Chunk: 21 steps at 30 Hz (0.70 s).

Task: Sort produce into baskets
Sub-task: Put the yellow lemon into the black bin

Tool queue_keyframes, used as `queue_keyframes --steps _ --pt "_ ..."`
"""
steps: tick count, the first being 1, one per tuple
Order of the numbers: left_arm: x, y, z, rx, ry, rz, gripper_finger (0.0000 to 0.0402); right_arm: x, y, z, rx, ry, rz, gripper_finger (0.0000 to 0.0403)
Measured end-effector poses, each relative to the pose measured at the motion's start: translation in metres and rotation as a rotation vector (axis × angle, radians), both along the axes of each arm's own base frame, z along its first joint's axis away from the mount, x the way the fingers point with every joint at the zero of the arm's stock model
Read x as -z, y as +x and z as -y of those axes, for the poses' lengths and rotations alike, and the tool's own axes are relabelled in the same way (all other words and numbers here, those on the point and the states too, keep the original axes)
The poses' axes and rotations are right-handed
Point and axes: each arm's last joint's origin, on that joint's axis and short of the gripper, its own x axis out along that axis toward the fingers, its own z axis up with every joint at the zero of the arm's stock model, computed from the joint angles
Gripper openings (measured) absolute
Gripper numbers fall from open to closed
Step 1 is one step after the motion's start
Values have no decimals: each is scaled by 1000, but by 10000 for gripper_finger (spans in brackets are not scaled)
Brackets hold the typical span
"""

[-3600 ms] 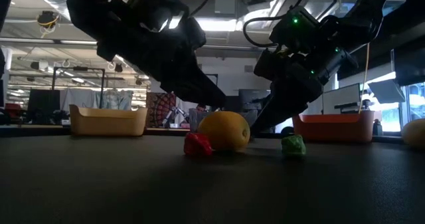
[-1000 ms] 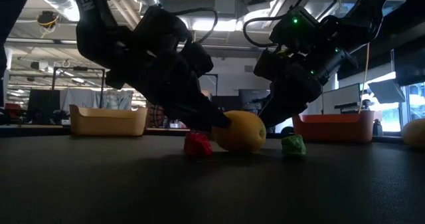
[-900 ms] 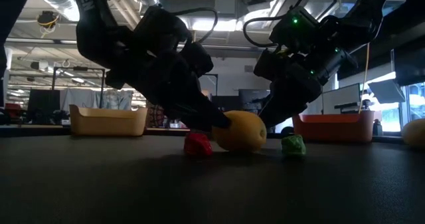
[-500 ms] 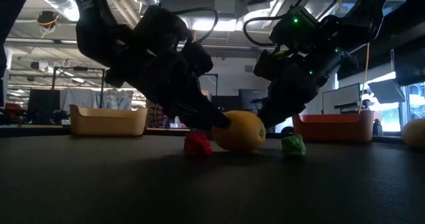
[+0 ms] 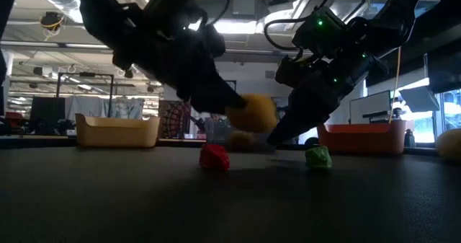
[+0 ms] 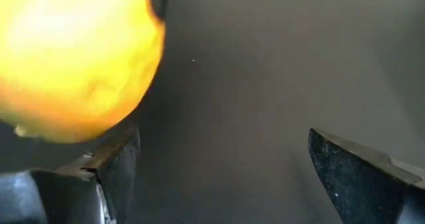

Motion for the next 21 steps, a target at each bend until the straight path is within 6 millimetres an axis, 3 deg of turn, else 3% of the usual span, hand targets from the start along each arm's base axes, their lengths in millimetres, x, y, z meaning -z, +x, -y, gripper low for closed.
queue_keyframes --steps 11,21 --pt "-39 -16 -44 -166 73 67 207 0 0 1 19 -18 0 372" --pt "-46 -28 -92 -353 98 81 207 -1 0 9 84 -103 1 372"
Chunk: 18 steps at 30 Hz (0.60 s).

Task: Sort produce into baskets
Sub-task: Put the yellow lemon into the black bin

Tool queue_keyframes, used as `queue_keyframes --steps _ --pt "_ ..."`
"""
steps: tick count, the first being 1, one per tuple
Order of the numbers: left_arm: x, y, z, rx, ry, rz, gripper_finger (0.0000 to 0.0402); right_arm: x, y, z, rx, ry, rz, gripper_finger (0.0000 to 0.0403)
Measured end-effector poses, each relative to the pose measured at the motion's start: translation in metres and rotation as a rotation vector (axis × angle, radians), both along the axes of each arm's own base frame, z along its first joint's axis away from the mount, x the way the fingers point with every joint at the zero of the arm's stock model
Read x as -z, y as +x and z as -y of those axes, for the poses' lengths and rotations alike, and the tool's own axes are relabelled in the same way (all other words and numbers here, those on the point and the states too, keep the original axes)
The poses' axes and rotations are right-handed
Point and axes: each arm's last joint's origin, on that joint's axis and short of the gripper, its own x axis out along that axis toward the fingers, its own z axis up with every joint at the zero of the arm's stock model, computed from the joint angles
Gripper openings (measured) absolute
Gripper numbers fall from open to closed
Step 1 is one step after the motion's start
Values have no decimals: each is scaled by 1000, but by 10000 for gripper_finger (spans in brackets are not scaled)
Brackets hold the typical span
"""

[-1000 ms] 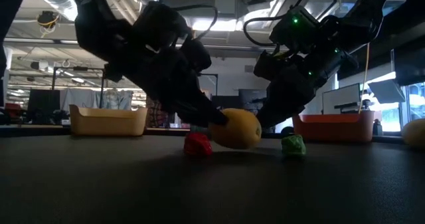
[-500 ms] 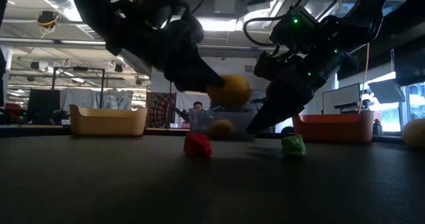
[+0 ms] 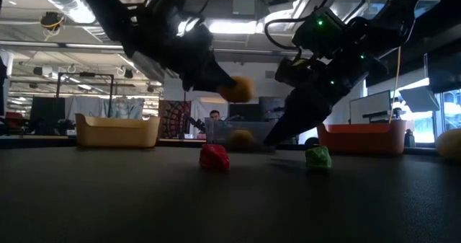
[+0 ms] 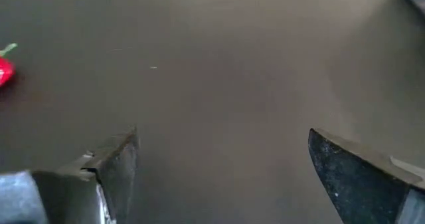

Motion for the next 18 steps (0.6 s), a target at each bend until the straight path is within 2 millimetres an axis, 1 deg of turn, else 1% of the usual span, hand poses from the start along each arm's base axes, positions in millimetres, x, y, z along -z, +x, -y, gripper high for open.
queue_keyframes --steps 5,10,13,18 --pt "-2 -8 -25 -136 32 13 207 0 -1 15 61 7 3 372" --pt "-6 -14 -45 -211 51 54 207 -2 -2 26 110 20 26 372" --pt "-14 -15 -56 -241 63 80 207 -2 -2 29 124 22 33 372" --pt "-34 -12 -73 -282 80 107 207 -3 -1 29 148 8 51 372"
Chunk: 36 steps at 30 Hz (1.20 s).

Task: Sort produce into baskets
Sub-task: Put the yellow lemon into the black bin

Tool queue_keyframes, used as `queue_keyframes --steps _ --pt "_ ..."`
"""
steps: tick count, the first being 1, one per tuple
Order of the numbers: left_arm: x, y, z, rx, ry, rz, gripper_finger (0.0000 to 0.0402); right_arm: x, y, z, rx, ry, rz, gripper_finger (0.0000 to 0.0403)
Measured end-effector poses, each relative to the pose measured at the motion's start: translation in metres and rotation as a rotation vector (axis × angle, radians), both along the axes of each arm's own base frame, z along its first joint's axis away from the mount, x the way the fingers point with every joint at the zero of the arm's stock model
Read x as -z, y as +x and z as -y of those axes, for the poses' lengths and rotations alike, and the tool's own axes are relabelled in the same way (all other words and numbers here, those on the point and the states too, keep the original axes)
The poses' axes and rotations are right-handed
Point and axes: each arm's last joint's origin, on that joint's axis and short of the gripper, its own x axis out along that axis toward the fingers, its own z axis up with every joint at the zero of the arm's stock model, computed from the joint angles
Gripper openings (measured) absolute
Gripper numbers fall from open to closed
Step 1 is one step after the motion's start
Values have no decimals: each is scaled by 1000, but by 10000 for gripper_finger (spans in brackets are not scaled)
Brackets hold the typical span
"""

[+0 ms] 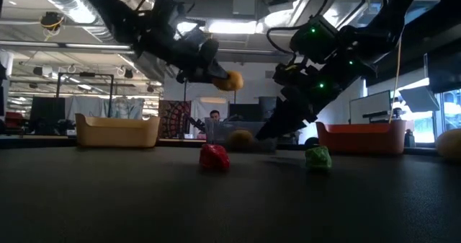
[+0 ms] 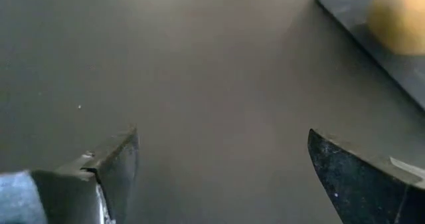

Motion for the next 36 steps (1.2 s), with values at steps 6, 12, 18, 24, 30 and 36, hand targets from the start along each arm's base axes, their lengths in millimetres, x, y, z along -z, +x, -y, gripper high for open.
queue_keyframes --steps 6,12,18,24,30,36 --pt "-9 1 -15 -40 -70 -130 207 0 0 0 0 -1 6 372" --pt "5 7 -22 -49 -150 -266 207 0 0 0 -6 -7 3 372" --pt "24 18 -29 -47 -185 -325 208 1 0 0 -11 -10 -13 372" --pt "32 21 -31 -46 -182 -348 208 3 -2 0 -24 -21 -48 372" --pt "41 23 -34 -76 -144 -388 208 4 -4 -1 -36 -8 -68 372" --pt "49 25 -35 -59 -130 -422 208 4 -3 -1 -38 -7 -67 372"
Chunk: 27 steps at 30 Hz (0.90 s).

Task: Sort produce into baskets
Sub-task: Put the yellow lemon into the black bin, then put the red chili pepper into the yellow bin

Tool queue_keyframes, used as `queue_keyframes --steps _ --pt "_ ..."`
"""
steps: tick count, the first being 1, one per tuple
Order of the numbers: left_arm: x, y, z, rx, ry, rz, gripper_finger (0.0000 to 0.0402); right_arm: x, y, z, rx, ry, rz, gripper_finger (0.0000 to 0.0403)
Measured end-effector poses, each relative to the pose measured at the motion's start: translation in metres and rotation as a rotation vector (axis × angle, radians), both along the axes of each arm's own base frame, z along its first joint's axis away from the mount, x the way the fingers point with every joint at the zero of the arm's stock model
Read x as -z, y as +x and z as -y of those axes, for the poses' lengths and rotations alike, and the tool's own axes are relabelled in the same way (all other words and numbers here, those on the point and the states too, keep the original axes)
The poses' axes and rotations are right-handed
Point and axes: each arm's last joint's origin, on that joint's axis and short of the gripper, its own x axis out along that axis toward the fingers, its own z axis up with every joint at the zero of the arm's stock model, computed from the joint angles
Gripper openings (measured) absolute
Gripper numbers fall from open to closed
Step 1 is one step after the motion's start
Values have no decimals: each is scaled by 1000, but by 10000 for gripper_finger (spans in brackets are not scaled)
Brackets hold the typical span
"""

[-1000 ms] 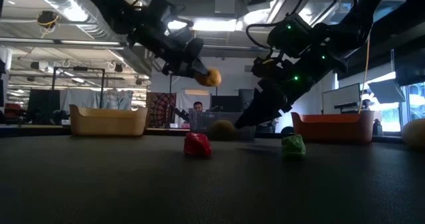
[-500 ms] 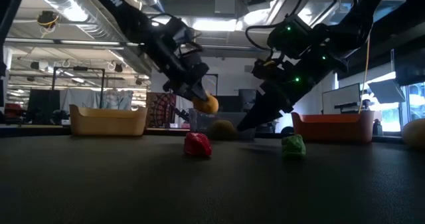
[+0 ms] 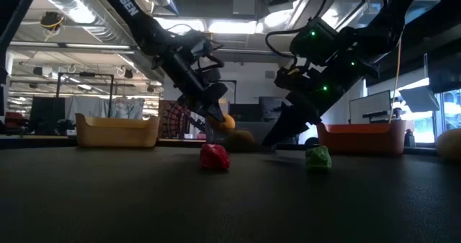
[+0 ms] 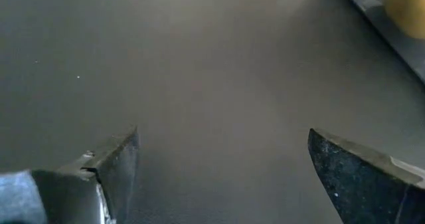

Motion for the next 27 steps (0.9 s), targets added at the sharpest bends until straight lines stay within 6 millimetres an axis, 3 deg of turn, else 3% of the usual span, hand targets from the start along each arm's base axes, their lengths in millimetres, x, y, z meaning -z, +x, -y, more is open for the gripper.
queue_keyframes --steps 13,18,27 --pt "0 0 0 -6 -6 2 274 0 0 0 0 0 1 372" --pt "-1 0 1 -4 -5 4 280 0 0 0 1 0 1 372" --pt "-36 -15 11 -24 -21 27 280 0 0 0 1 1 0 372"
